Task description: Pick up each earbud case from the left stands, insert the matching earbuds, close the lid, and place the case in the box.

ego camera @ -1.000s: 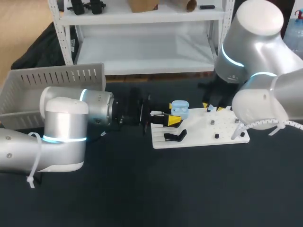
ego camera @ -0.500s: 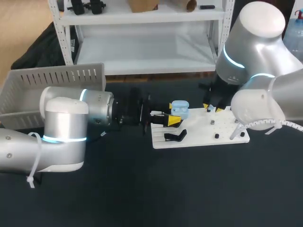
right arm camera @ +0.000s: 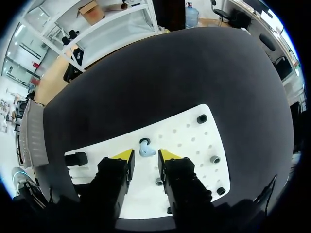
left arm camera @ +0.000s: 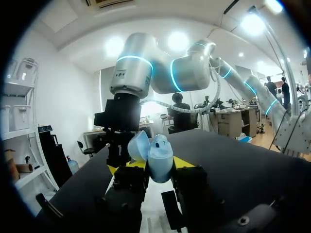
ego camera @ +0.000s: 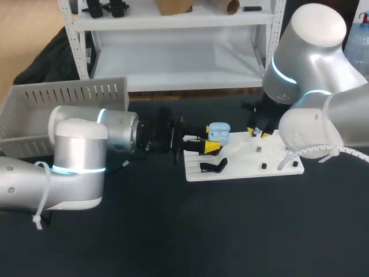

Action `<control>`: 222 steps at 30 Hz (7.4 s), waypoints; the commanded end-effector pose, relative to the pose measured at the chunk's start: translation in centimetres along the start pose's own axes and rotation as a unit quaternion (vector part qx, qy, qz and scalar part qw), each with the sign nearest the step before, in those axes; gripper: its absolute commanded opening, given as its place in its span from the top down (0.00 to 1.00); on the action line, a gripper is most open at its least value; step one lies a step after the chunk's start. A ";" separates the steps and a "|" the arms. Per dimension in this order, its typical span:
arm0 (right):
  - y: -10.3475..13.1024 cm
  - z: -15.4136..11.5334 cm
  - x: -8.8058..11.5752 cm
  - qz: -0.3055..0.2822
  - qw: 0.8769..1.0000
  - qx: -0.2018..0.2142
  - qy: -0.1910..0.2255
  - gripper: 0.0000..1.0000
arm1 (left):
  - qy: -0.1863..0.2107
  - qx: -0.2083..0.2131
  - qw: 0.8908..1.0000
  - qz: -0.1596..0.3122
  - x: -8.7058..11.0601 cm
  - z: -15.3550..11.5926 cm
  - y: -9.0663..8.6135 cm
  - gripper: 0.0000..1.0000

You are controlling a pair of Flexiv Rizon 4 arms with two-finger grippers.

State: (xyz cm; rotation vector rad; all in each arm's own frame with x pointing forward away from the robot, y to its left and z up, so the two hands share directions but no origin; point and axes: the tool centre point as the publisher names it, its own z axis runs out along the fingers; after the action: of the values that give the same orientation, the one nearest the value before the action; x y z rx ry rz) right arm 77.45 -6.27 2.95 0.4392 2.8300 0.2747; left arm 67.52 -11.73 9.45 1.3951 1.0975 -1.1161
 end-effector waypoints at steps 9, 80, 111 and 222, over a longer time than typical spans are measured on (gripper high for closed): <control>0.2 0.1 -0.4 0.003 1.000 0.006 0.002 0.75 | 0.000 -0.003 1.000 0.001 0.0 0.1 -0.1 1.00; 1.5 -18.2 4.3 -0.016 0.997 0.038 -0.068 1.00 | 0.000 -0.003 1.000 0.001 0.0 0.1 -0.1 1.00; 6.2 -18.6 7.9 -0.143 0.982 0.126 0.001 1.00 | 0.000 -0.003 1.000 0.001 0.0 0.1 -0.1 1.00; 11.0 -14.1 12.7 -0.240 0.971 -0.001 0.011 1.00 | 0.000 -0.003 1.000 0.001 0.0 0.1 -0.1 1.00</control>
State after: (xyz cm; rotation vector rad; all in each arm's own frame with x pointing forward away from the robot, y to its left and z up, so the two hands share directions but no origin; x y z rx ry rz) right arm 64.54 5.99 15.89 -0.2553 2.8404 0.1820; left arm 67.52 -11.73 9.45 1.3951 1.0975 -1.1161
